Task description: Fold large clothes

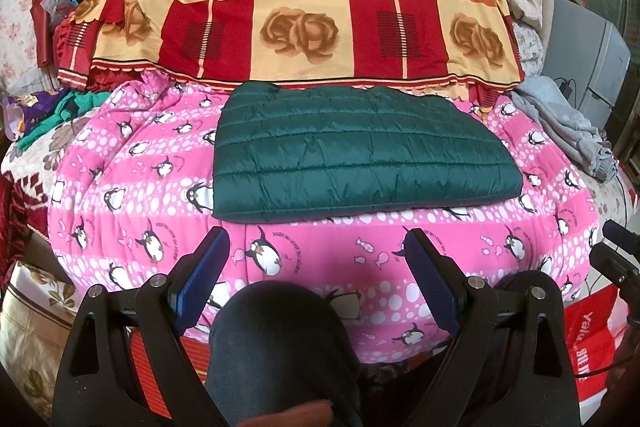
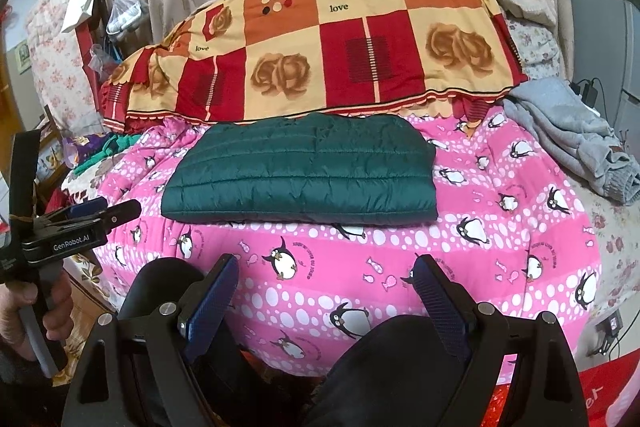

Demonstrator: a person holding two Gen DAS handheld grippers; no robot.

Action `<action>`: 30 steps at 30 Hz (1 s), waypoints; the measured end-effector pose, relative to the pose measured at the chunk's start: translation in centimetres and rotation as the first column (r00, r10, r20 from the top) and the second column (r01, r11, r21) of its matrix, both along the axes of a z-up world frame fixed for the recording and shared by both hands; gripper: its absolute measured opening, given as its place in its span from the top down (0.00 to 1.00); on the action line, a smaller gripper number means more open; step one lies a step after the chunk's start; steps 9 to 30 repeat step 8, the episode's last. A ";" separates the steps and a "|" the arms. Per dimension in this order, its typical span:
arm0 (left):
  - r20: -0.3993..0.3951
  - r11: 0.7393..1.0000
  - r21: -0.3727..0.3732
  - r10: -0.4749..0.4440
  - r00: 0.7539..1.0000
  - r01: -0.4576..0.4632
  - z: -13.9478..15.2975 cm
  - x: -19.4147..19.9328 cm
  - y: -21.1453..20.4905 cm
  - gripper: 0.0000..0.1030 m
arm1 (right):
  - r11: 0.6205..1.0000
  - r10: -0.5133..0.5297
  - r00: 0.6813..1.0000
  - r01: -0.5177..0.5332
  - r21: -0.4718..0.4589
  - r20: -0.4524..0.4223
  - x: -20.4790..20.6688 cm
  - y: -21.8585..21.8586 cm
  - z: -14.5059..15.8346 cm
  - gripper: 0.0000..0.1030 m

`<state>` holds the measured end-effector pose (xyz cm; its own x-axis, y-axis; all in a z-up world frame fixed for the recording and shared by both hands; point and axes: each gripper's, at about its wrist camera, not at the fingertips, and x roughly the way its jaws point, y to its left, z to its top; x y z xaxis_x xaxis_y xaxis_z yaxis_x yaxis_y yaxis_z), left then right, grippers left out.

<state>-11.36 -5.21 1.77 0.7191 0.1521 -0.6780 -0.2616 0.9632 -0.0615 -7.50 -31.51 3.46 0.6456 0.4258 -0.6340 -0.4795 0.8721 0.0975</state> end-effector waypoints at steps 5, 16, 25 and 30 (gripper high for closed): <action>0.023 1.000 0.002 -0.009 1.000 0.009 -0.2 -0.3 -0.6 0.14 | 1.000 0.001 1.000 -0.001 0.000 0.001 0.0 0.1 0.1 0.15; 0.022 1.000 0.003 -0.017 1.000 0.017 -0.3 -0.3 -0.7 0.14 | 1.000 0.002 1.000 -0.002 -0.002 0.000 -0.1 0.2 0.1 0.15; 0.022 1.000 0.003 -0.017 1.000 0.017 -0.3 -0.3 -0.7 0.14 | 1.000 0.002 1.000 -0.002 -0.002 0.000 -0.1 0.2 0.1 0.15; 0.022 1.000 0.003 -0.017 1.000 0.017 -0.3 -0.3 -0.7 0.14 | 1.000 0.002 1.000 -0.002 -0.002 0.000 -0.1 0.2 0.1 0.15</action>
